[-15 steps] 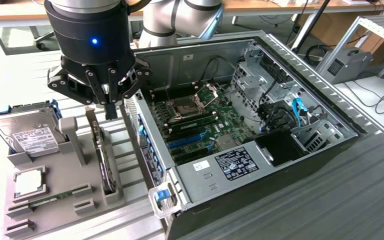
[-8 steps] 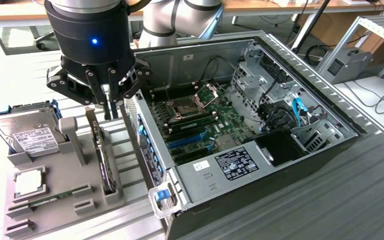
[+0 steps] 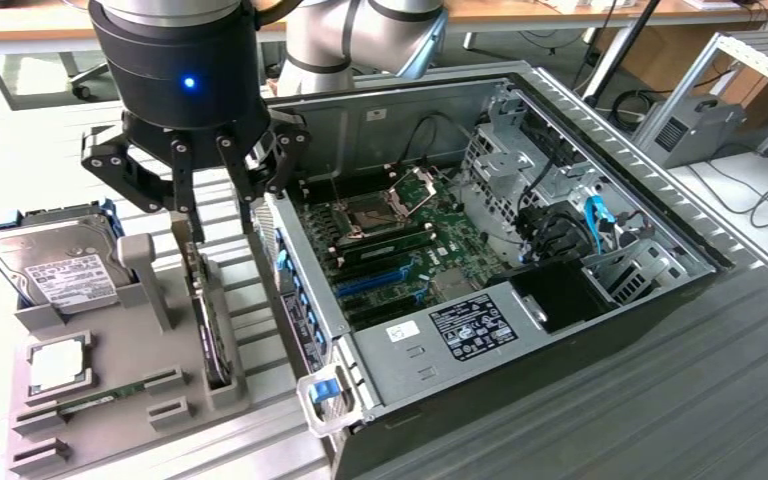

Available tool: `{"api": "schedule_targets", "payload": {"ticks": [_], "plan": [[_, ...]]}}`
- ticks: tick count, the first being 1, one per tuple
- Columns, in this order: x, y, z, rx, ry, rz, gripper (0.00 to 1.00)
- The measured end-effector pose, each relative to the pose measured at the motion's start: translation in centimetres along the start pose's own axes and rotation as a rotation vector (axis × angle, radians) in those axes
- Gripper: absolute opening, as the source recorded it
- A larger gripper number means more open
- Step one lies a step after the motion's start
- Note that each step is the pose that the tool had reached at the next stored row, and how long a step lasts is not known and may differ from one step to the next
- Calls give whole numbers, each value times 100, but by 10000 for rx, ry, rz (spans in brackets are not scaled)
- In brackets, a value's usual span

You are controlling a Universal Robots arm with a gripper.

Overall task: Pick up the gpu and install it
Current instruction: 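Pick up the gpu and move the gpu toward the slot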

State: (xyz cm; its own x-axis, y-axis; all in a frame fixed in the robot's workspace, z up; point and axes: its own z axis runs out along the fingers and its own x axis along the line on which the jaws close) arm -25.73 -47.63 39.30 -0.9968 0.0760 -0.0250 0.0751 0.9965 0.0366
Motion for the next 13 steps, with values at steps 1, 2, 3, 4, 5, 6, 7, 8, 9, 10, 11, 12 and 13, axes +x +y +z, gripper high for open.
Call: {"api": "schedule_targets", "payload": {"ticks": [1,2,3,4,5,6,7,8,9,10,11,12,13], "plan": [[0,0,0,0,0,0,42],[0,0,0,0,0,0,42],[0,0,0,0,0,0,42],[0,0,0,0,0,0,42],[0,0,0,0,0,0,42],[0,0,1,1,0,0,42],[0,0,3,0,0,0,42],[0,0,5,1,1,0,42],[0,0,7,0,0,0,42],[0,0,9,-1,0,0,42],[0,-1,11,0,0,0,42],[1,-1,13,0,0,0,42],[1,-1,15,0,0,0,42]]}}
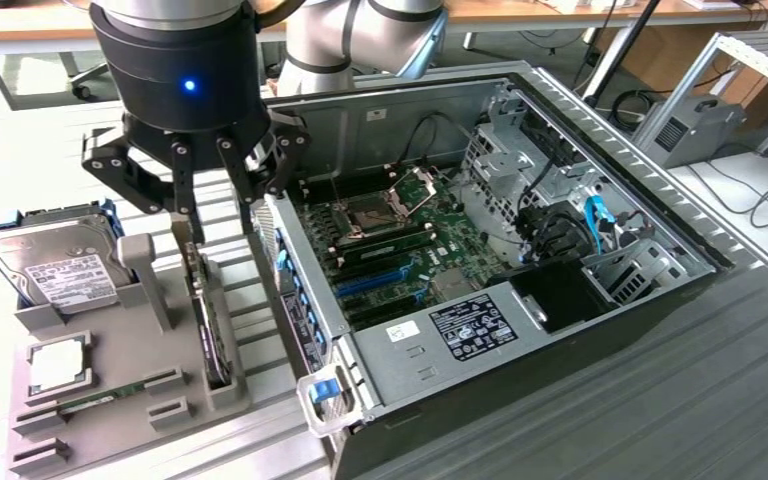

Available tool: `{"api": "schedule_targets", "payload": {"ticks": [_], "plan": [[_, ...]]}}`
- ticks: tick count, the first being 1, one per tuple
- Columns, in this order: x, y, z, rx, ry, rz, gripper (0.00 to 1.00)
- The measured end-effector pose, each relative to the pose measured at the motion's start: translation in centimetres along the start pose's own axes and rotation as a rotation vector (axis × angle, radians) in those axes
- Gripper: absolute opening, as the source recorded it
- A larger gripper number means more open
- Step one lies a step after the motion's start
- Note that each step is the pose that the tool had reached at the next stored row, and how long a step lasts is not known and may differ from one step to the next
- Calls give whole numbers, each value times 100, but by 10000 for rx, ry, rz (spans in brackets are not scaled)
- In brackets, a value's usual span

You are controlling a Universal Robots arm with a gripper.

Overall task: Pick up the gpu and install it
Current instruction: 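Pick up the gpu and move the gpu toward the slot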

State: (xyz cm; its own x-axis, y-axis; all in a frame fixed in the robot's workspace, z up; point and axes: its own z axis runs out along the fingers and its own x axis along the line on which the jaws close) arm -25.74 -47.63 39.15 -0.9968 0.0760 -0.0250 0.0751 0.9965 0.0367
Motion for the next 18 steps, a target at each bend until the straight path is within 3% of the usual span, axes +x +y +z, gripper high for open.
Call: {"api": "schedule_targets", "payload": {"ticks": [18], "plan": [[1,-2,43,1,1,0,42]]}}
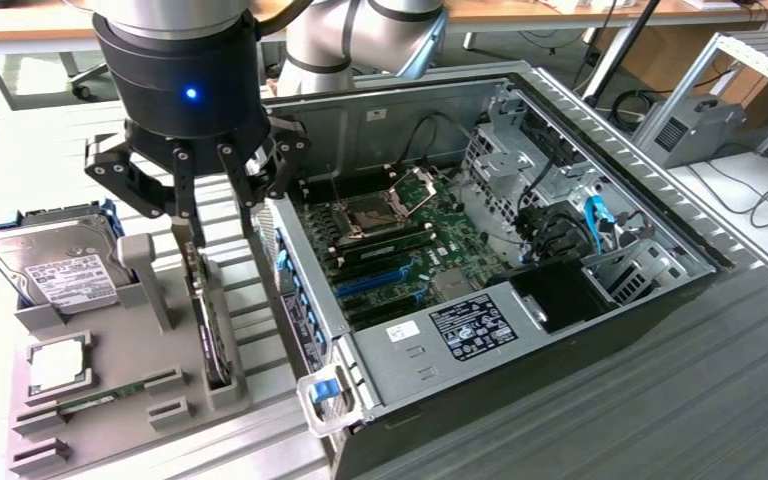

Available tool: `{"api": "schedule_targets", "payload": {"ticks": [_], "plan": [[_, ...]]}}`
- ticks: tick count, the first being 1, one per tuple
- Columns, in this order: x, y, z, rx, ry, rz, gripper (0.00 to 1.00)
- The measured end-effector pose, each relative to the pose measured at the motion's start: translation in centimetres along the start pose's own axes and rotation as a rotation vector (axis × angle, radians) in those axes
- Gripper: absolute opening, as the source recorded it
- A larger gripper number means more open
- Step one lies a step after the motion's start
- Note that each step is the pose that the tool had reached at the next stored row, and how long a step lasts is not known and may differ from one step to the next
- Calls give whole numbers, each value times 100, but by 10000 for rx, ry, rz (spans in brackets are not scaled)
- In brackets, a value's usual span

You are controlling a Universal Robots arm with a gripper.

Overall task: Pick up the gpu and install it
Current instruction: 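Pick up the gpu and move the gpu toward the slot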

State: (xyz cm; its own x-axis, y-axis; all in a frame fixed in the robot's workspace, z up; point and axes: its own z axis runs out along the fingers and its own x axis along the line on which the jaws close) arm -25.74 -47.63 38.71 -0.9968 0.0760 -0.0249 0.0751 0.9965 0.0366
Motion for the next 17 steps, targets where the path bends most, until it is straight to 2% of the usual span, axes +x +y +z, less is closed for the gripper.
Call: {"api": "schedule_targets", "payload": {"ticks": [17], "plan": [[1,-1,37,0,0,0,42]]}}
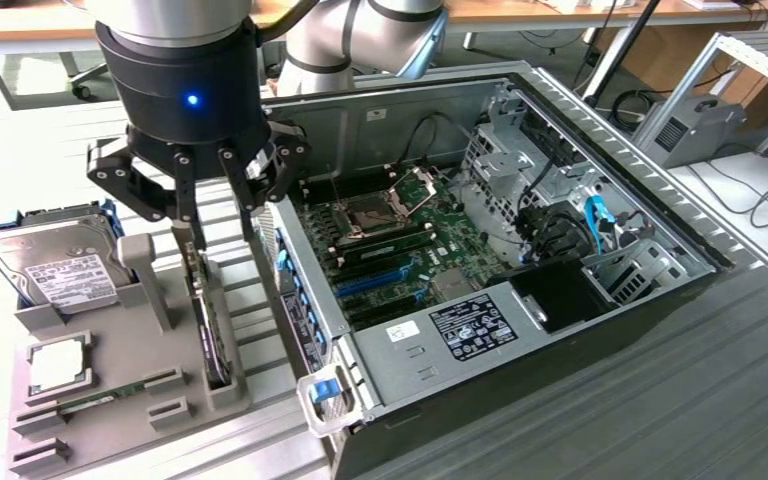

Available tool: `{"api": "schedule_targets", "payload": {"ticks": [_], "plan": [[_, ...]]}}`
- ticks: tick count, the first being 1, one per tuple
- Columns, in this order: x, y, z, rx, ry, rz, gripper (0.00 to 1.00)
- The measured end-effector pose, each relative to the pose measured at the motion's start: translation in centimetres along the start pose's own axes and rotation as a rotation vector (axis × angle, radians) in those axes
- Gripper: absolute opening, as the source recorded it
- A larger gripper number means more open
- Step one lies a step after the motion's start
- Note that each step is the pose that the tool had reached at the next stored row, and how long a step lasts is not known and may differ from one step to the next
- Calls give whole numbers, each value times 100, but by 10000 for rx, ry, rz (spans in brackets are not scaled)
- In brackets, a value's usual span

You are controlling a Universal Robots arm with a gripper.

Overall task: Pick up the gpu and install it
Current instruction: 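Pick up the gpu and move the gpu toward the slot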

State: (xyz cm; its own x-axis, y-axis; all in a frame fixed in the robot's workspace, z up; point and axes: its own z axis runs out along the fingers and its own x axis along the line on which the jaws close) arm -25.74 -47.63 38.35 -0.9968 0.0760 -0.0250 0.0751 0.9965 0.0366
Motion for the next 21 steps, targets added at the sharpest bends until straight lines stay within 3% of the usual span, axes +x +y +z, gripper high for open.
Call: {"api": "schedule_targets", "payload": {"ticks": [21], "plan": [[1,-2,41,0,-1,0,42]]}}
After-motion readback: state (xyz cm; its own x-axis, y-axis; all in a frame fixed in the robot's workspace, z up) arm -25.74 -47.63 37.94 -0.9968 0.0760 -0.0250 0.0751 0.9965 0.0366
